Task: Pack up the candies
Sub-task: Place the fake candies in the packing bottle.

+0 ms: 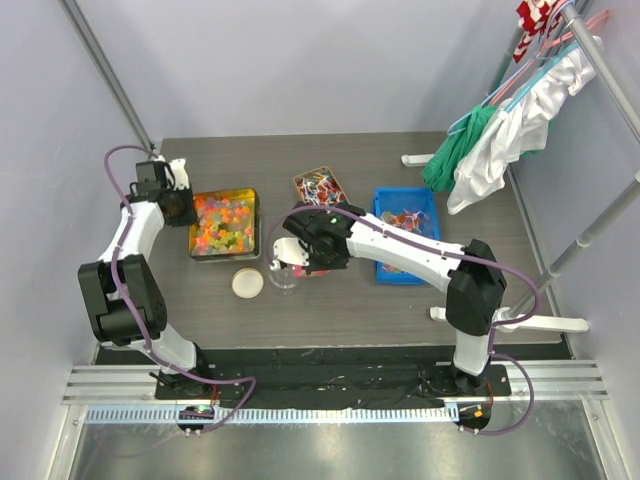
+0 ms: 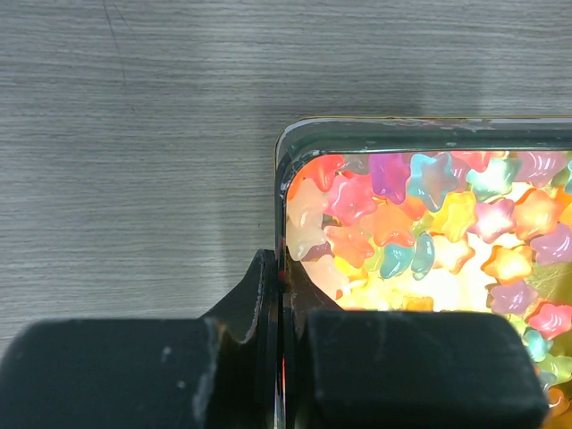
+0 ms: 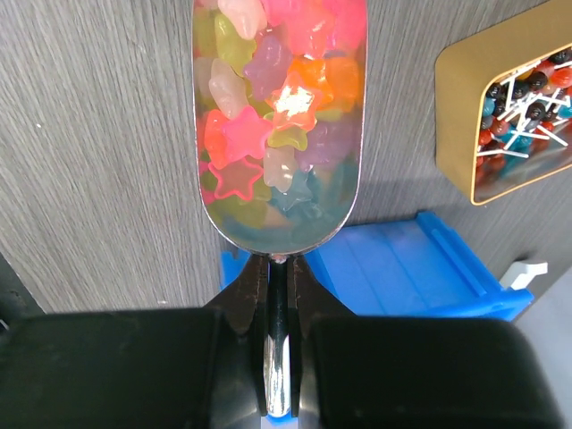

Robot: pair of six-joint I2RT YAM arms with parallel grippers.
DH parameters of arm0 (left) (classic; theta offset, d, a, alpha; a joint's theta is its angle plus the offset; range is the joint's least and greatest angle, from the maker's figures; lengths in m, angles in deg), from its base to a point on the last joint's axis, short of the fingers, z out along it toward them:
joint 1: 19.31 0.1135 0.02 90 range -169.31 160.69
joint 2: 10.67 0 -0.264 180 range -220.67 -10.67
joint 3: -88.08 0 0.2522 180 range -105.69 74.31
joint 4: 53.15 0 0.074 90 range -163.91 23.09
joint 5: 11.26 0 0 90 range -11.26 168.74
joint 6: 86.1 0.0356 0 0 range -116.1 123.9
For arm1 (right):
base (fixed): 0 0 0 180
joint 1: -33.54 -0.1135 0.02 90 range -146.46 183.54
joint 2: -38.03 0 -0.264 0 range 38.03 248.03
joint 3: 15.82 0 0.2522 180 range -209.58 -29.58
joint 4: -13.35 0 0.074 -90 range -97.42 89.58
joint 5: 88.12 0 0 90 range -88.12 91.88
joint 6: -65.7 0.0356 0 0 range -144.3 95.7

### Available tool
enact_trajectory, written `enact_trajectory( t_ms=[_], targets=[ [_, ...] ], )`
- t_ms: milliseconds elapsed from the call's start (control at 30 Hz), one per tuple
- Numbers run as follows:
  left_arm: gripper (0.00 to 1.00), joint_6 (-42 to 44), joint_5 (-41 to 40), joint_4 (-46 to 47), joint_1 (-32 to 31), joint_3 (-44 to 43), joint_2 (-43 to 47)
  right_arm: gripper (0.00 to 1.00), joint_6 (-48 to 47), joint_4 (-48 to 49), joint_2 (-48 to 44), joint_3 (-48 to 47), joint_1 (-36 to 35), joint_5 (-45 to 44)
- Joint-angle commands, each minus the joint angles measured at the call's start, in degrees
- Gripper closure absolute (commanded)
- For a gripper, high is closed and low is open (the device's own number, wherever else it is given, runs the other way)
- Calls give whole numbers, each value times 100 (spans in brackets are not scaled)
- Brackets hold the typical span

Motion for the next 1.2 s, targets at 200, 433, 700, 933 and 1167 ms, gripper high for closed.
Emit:
enact_trajectory(
  t_ms=[200, 433, 700, 933, 1167],
  targets=[
    [100, -137, 309, 482, 92, 77, 425, 99, -318, -293, 114, -316, -246, -511],
    [100, -155, 353, 517, 110, 112, 407, 99, -380, -319, 228, -457, -273, -546],
    [100, -172, 423, 526, 119, 103, 372, 99, -415, -345, 343, -607, -272, -590],
    [100, -190, 450, 526, 119, 112, 372, 99, -520, -512, 448, -843, -308, -775],
    [100, -190, 485, 535, 128, 129, 381, 99, -582, -688, 536, -1020, -369, -950]
  ],
)
